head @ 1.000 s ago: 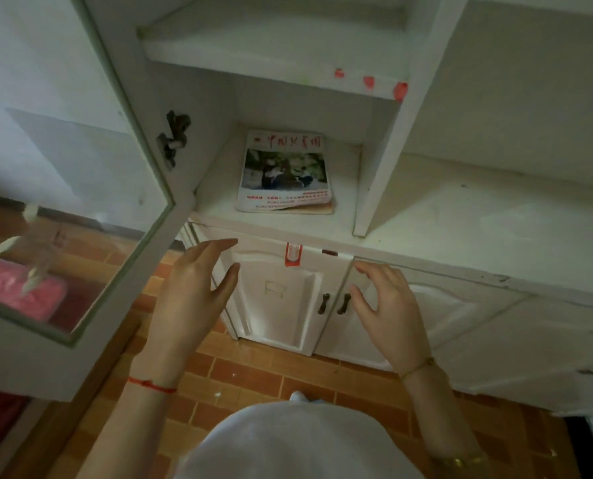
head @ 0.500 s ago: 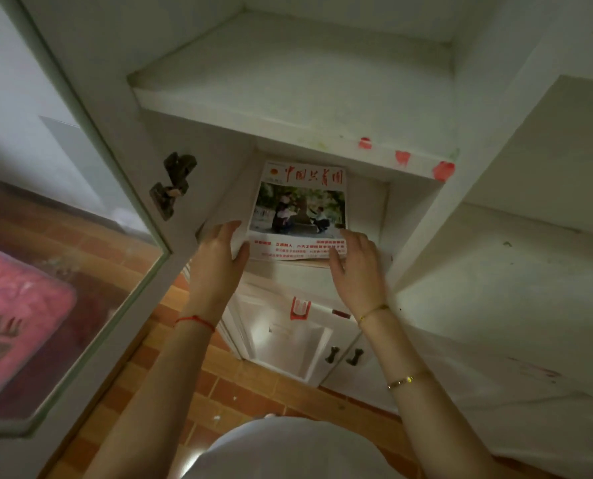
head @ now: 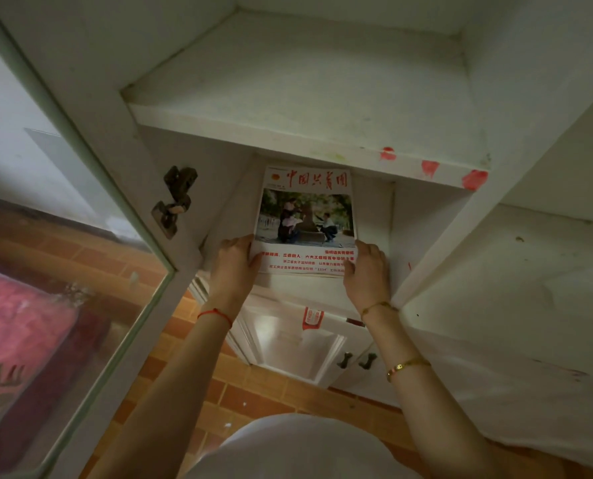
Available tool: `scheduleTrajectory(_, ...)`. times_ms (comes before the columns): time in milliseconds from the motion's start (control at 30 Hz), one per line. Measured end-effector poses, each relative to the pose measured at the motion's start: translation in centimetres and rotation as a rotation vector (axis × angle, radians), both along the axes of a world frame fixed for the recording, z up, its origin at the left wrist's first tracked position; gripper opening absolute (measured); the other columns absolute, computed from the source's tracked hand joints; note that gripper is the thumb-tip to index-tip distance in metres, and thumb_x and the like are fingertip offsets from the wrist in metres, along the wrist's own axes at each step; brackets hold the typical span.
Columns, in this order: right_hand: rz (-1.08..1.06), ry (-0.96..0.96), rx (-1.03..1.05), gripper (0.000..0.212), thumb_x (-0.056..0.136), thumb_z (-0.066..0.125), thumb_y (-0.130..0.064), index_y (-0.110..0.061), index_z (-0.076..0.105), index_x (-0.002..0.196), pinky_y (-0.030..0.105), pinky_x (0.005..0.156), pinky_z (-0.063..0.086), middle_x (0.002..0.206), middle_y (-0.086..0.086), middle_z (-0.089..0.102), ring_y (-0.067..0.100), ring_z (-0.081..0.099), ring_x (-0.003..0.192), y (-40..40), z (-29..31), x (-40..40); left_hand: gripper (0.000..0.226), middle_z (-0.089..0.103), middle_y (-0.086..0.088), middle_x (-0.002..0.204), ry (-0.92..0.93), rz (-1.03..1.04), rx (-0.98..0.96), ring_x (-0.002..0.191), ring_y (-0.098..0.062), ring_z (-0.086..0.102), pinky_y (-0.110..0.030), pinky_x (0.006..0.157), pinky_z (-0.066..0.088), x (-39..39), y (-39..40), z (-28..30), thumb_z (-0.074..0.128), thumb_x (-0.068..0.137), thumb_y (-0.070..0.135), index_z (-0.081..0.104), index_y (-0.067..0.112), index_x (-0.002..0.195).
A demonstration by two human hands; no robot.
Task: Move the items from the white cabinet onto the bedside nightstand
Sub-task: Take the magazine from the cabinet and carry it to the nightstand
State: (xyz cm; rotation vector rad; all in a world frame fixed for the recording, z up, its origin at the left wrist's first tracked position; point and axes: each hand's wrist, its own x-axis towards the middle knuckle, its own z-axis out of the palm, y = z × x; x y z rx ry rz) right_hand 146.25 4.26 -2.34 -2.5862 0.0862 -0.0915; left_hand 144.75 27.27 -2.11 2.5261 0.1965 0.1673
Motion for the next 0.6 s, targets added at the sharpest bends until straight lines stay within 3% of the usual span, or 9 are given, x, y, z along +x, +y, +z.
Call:
scheduleTrajectory(133,0.002,-0.049,0.044,0.042,0.093,0.054,-0.009,-0.007,0.047,0.135,0.034,0.103,0.039,0.126,0.013,0.052,0.026,0.046,0.118,0.3,-0.1,-2.5,0.026,0.068,-0.016,0.106,-0.055,-0.010,-0.011,0.098,-0.034,0.061,-0.039,0.081,0.053,-2.1,0.7,0.4,0.064,0.089,0.012,0.065,0.007,0.114)
scheduleTrajectory(267,0.031,-0.071,0.148,0.046,0.093,0.053,-0.008,-0.010,0.045,0.138,0.025,0.102,0.037,0.126,0.010,0.051,0.022,0.046,0.119,0.4,-0.3,-7.1,0.037,0.069,-0.013,0.107,-0.100,0.036,-0.068,0.097,-0.030,0.063,-0.036,0.083,0.050,-6.5,0.9,0.8,0.068,0.087,0.009,0.064,0.006,0.125)
scheduleTrajectory(367,0.021,-0.060,0.183,0.047,0.093,0.056,-0.011,-0.013,0.045,0.139,0.030,0.104,0.044,0.126,0.007,0.051,0.020,0.049,0.119,-0.1,-0.8,-10.5,0.048,0.069,-0.012,0.110,-0.083,0.038,-0.078,0.095,-0.025,0.063,-0.034,0.082,0.051,-9.7,1.3,0.0,0.070,0.088,0.012,0.058,0.006,0.134)
scheduleTrajectory(500,0.023,-0.057,0.218,0.044,0.094,0.056,-0.016,-0.017,0.047,0.136,0.034,0.096,0.052,0.127,0.002,0.051,0.015,0.054,0.115,-0.4,-1.8,-13.8,0.051,0.070,-0.015,0.108,-0.092,0.032,-0.069,0.091,-0.027,0.065,-0.036,0.077,0.053,-13.0,1.8,-1.5,0.073,0.086,0.010,0.057,0.003,0.134)
scheduleTrajectory(600,0.010,-0.062,0.301,0.040,0.094,0.056,-0.015,-0.018,0.050,0.133,0.024,0.087,0.056,0.125,0.002,0.054,0.008,0.060,0.103,-0.4,-2.2,-14.8,0.049,0.071,-0.015,0.108,-0.123,0.009,-0.118,0.086,-0.025,0.066,-0.032,0.075,0.054,-14.0,2.1,-2.2,0.074,0.085,0.008,0.059,-0.001,0.131)
